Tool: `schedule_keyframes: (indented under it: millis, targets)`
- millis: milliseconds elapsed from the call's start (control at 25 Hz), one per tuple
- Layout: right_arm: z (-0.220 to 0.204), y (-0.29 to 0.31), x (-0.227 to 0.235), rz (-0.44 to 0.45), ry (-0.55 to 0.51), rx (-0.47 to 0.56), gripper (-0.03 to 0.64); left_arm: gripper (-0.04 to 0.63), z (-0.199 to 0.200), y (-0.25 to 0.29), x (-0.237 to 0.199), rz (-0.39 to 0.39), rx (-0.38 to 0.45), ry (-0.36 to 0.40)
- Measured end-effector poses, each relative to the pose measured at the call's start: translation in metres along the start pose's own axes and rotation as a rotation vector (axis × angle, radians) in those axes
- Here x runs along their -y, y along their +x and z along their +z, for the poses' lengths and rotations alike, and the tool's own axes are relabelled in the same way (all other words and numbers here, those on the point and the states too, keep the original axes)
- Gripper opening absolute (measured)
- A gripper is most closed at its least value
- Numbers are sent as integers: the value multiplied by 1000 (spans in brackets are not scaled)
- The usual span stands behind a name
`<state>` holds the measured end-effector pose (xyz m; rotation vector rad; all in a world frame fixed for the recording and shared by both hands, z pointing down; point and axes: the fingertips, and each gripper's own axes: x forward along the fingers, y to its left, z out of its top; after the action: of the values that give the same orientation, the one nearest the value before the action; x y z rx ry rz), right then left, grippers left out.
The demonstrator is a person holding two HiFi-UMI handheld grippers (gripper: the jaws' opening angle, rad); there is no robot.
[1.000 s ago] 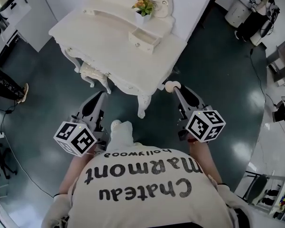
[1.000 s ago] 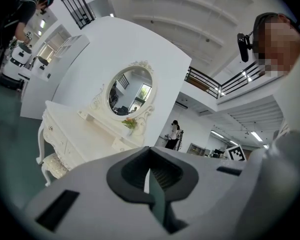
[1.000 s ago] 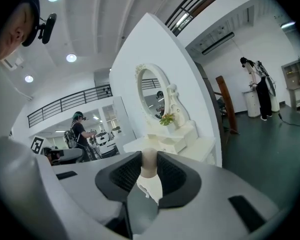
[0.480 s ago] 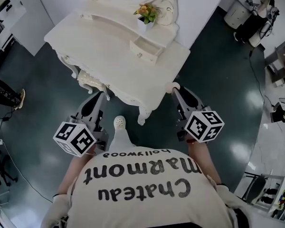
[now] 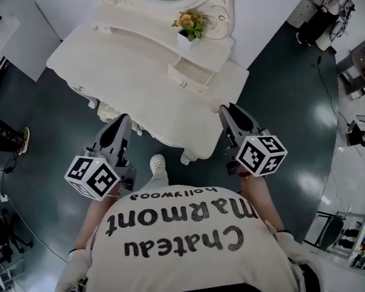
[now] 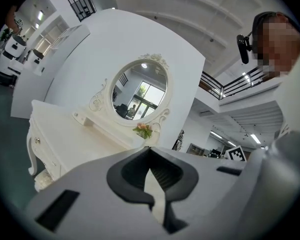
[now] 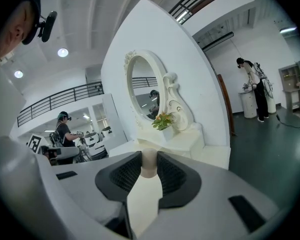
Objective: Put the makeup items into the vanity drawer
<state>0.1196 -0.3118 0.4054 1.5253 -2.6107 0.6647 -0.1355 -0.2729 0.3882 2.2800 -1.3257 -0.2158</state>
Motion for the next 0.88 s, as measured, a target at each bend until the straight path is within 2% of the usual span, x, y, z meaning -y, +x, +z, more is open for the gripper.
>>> schedule_keyframes:
  millis: [280,520,760,880]
  targets:
    - [12,44,4,-50,-19,-9,115,8,26,35,-36,-35,-2,-2]
    - [16,68,14,-97,-32,-30,115,8,41,60,-45,-69,-7,8]
    - [14,95,23,-88,0,-65,115,8,43,66,-53,-86,-34,4]
    - [10,111,27,-81,-25,-110,115,8,43,63,-61,-76,-36,-12]
